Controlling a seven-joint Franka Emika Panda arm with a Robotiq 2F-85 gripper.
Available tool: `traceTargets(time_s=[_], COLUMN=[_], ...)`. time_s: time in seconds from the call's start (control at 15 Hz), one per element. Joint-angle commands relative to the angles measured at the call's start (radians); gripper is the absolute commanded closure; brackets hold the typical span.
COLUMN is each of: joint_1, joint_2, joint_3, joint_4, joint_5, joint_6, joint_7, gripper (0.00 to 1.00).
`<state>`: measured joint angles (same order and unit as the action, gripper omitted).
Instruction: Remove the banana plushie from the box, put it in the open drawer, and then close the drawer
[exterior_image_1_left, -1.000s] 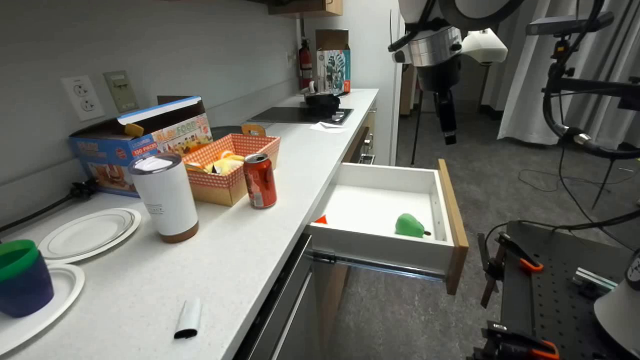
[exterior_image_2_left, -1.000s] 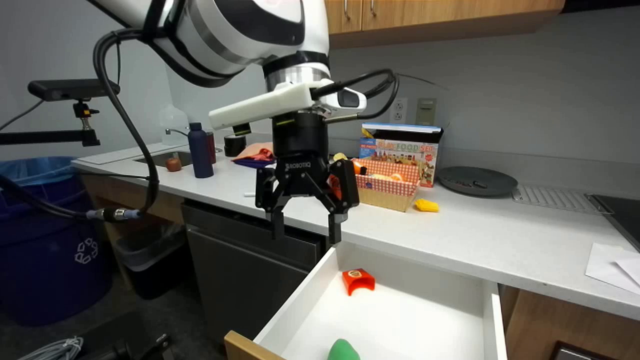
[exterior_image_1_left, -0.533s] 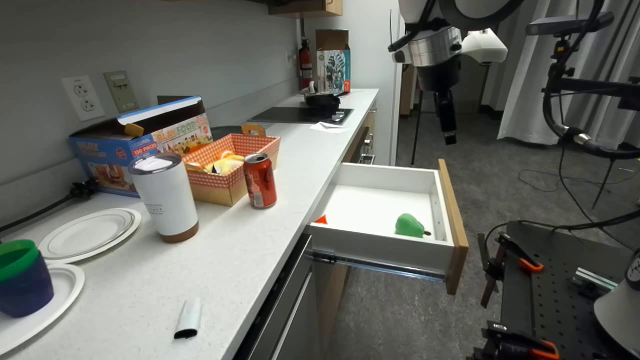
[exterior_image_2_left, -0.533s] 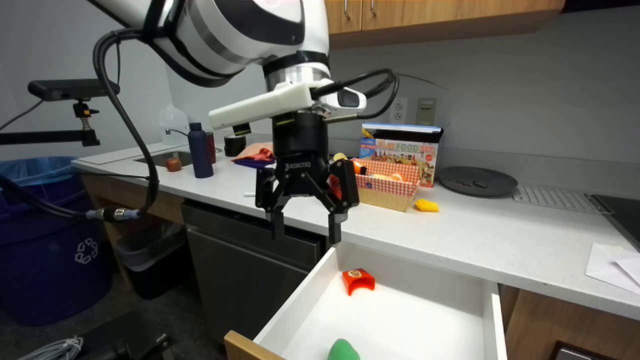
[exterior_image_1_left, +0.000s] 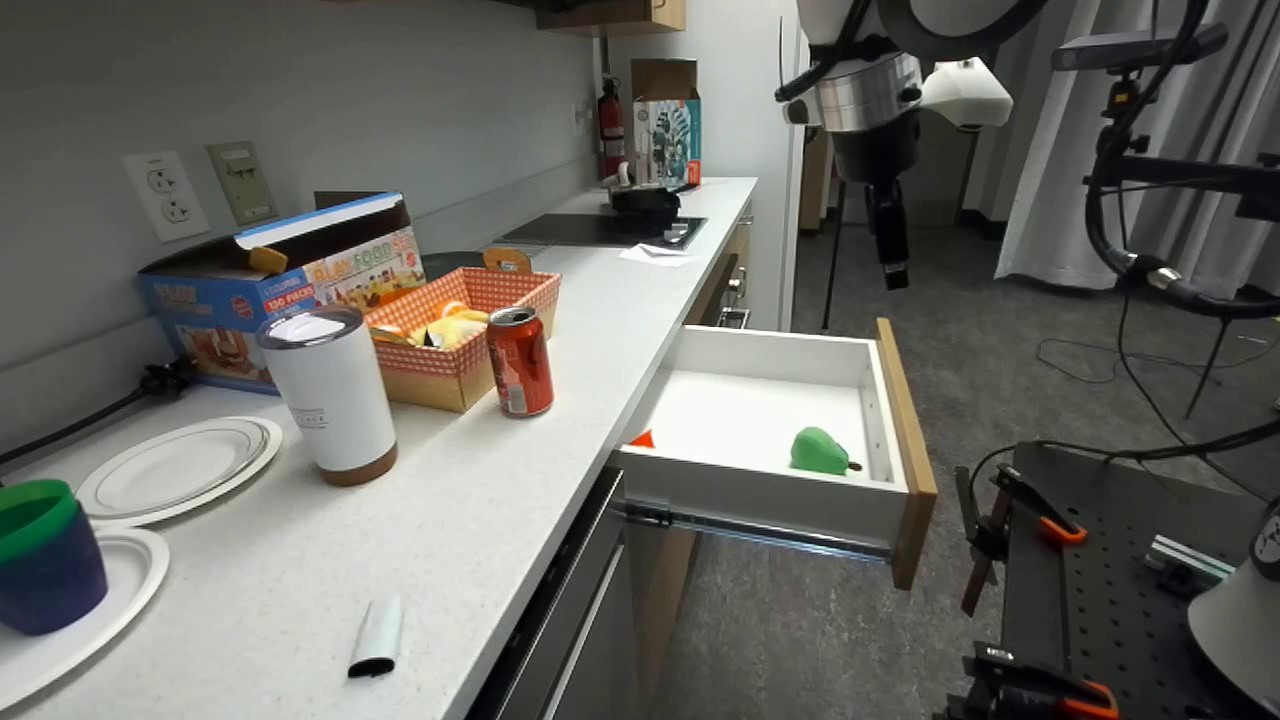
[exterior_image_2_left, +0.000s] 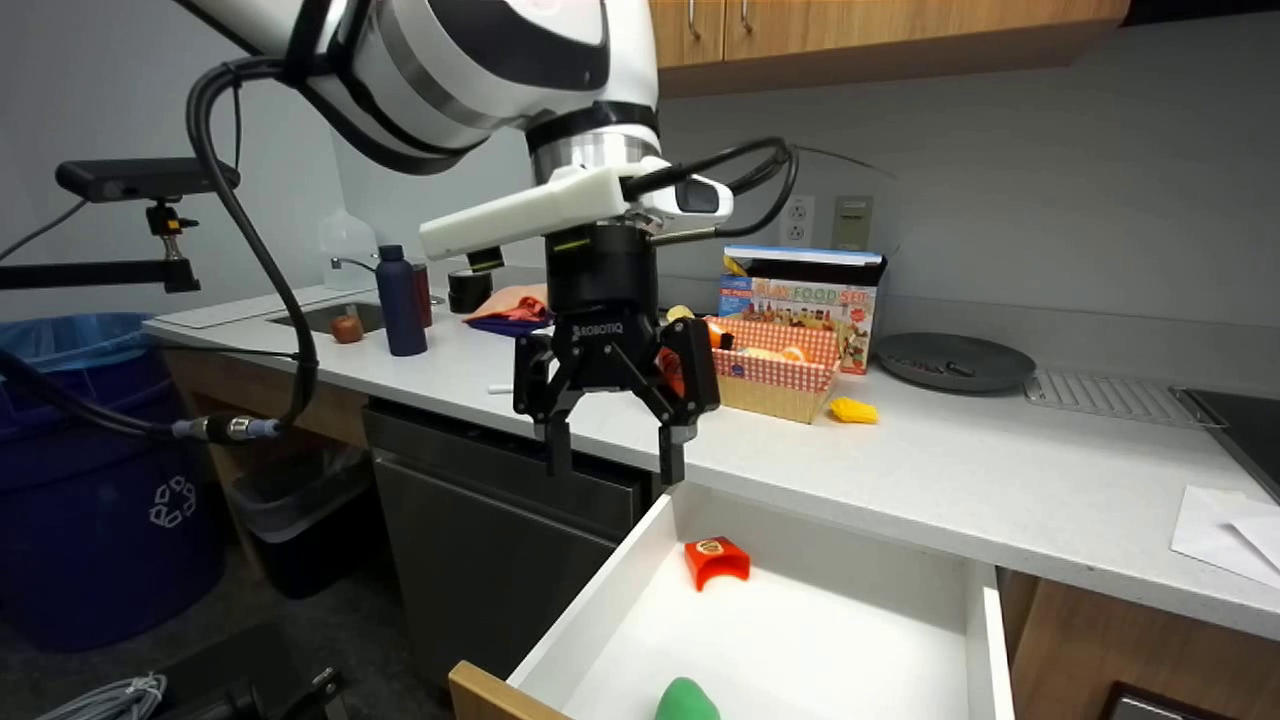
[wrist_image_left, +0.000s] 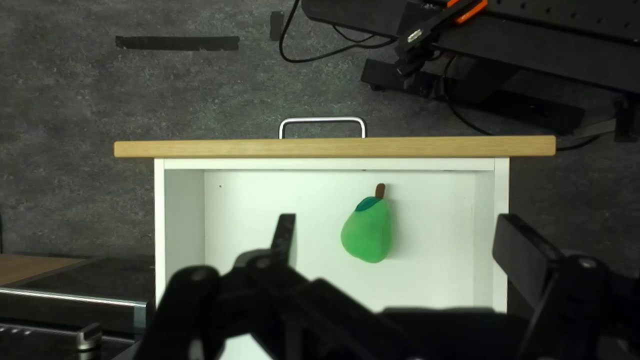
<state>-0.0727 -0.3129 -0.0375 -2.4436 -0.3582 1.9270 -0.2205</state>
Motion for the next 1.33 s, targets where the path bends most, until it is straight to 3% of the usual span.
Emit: traceTargets(time_s=[0.0,0.33,0.4,0.6,0.87,1.27], joint_1=[-0.014,-0.009,-0.012,-0.014,-0.014,0.079], joint_2=[0.060,0.181,0.090,0.151,0.173,0.257], joint_3=[-0.056,-0.112,-0.095,-0.102,-0.101,-0.014], joint_4=[0.170,0.474,0.334,0.439,0.450,0.538], joint_5=[0.008,0.075,0.034,0.057,0.057,0.278], joint_6=[0.056,0.109,0.120,0.118,0.118,0.187], joint_7=[-0.053,-0.124,-0.077,-0.096,-0.096,-0.135], gripper=[0.00,0.00,0.00,0.00,0.00,0.00])
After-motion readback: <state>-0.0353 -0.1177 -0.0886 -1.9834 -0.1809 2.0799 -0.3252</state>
